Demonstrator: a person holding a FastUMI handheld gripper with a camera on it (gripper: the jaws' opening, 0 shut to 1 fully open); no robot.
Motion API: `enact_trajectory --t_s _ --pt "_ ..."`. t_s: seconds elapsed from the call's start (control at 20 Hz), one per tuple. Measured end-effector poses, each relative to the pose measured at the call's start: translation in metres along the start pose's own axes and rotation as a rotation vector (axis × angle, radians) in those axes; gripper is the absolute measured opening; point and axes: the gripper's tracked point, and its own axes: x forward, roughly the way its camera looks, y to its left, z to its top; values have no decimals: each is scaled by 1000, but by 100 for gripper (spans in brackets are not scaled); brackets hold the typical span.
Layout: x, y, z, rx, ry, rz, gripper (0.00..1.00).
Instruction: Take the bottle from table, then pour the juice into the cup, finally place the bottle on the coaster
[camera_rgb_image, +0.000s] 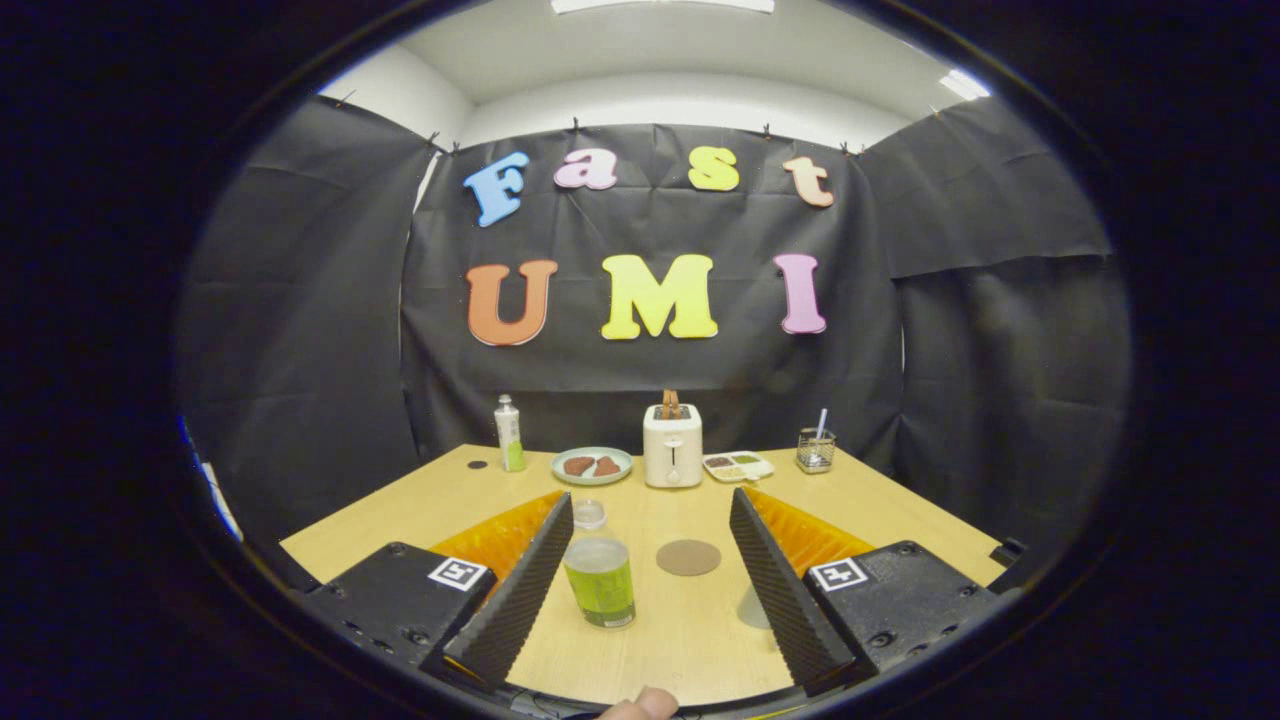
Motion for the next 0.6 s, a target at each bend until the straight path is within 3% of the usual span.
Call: enact_trajectory --t_s 0.6 --pt "80 35 -93 -5 52 -28 100"
